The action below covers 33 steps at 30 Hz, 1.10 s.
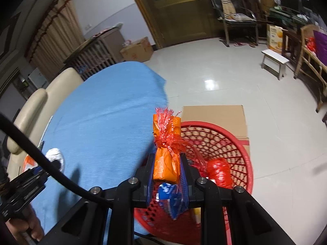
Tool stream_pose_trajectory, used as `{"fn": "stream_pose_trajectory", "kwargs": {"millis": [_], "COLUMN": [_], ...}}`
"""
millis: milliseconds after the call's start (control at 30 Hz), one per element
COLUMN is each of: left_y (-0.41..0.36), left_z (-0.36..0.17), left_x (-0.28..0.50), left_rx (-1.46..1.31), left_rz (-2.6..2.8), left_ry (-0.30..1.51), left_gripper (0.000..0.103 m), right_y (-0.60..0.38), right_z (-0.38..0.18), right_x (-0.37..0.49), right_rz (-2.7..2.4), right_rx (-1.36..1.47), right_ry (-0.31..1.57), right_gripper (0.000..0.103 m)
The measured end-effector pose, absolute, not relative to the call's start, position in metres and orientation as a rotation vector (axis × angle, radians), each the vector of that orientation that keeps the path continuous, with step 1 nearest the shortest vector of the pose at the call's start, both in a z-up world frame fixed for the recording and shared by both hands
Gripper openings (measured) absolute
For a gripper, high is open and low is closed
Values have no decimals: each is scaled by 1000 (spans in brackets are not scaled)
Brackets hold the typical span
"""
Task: Collect trash
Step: 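Lift the orange wrapper and white tissue and carry them toward the red wastebasket, then open both grippers over the red wastebasket to drop wrapper and tissue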
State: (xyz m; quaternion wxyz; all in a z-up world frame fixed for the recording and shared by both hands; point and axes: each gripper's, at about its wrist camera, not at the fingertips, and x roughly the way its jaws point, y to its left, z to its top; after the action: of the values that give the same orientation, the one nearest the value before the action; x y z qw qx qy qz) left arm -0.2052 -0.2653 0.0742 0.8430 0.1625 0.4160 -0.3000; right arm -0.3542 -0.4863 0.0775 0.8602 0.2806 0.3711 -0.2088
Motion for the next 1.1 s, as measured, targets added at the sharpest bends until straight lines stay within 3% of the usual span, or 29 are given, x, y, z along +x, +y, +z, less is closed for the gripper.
{"fn": "stream_pose_trajectory", "kwargs": {"millis": [533, 633, 667, 700, 1100], "left_y": [-302, -307, -309, -311, -328], "left_z": [75, 75, 75, 76, 83], "left_x": [-219, -223, -223, -225, -243], "left_rx": [402, 407, 409, 413, 427], "left_rz": [-706, -720, -727, -732, -798], "left_ry": [879, 879, 880, 878, 876], "left_gripper": [32, 32, 32, 32, 32], "right_y": [-519, -528, -530, -531, -531], "right_z": [49, 36, 35, 35, 80], "right_x": [-334, -330, -330, -331, -367], "right_rz": [-455, -489, -495, -498, -530], "right_rx": [652, 695, 701, 706, 687], "right_ry": [854, 893, 896, 889, 770], "right_gripper": [26, 43, 66, 72, 72]}}
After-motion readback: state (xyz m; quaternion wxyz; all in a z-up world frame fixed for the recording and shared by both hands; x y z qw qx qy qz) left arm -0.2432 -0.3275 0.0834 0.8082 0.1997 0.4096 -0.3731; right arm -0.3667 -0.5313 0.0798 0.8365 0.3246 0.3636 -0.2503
